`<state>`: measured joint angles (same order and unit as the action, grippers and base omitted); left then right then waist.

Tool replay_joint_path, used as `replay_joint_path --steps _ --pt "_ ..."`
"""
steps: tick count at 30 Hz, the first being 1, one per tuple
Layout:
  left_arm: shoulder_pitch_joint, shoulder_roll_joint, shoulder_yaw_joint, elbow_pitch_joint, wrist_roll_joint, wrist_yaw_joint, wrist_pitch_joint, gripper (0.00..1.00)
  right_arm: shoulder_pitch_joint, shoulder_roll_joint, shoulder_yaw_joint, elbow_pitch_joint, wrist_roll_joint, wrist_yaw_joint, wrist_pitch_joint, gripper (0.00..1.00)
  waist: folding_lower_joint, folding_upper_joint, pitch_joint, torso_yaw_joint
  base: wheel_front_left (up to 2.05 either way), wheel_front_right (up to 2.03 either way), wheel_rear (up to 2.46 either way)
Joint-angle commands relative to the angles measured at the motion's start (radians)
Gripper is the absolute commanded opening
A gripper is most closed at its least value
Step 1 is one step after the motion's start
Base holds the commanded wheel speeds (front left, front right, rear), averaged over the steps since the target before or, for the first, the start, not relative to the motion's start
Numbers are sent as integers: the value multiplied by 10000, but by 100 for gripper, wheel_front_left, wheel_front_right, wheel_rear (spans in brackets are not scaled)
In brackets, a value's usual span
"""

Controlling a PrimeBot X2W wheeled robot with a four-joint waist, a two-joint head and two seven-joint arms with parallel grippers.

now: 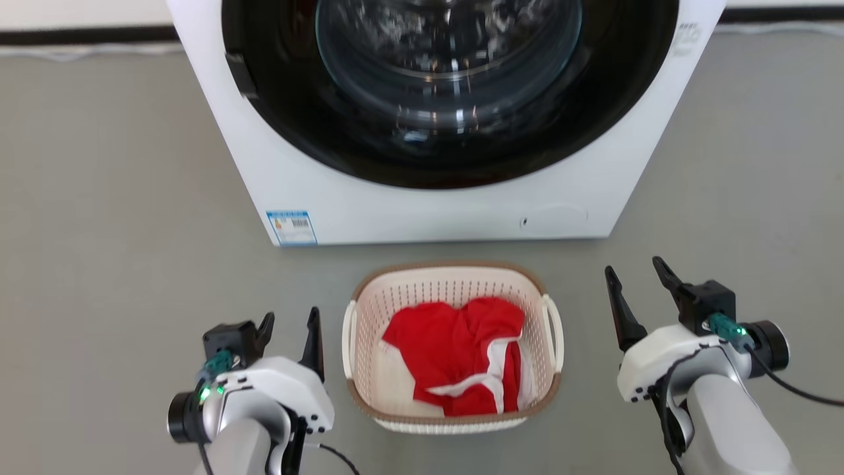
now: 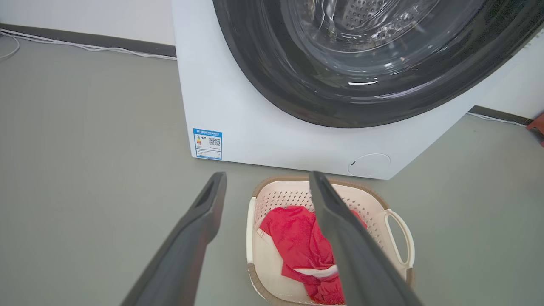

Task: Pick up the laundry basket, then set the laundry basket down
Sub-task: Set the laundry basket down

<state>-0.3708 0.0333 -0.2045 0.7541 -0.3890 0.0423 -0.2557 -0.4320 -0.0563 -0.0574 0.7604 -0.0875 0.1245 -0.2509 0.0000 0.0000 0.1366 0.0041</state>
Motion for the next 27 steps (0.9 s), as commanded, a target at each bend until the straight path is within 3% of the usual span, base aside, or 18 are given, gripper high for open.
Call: replay_joint_path --steps 1,11,27 --pt "37 170 377 -341 -30 -58 -61 100 101 61 199 -400 43 62 -109 100 0 0 -357 5 0 0 0" --pt "1192 170 1376 -1226 237 -106 -61 100 1093 61 211 -1478 188 62 -109 100 0 0 -1186 -33 0 0 0" --pt "2190 170 2353 -2233 261 -133 -61 100 2162 61 -186 -2521 166 62 -109 100 0 0 -1633 -38 0 0 0"
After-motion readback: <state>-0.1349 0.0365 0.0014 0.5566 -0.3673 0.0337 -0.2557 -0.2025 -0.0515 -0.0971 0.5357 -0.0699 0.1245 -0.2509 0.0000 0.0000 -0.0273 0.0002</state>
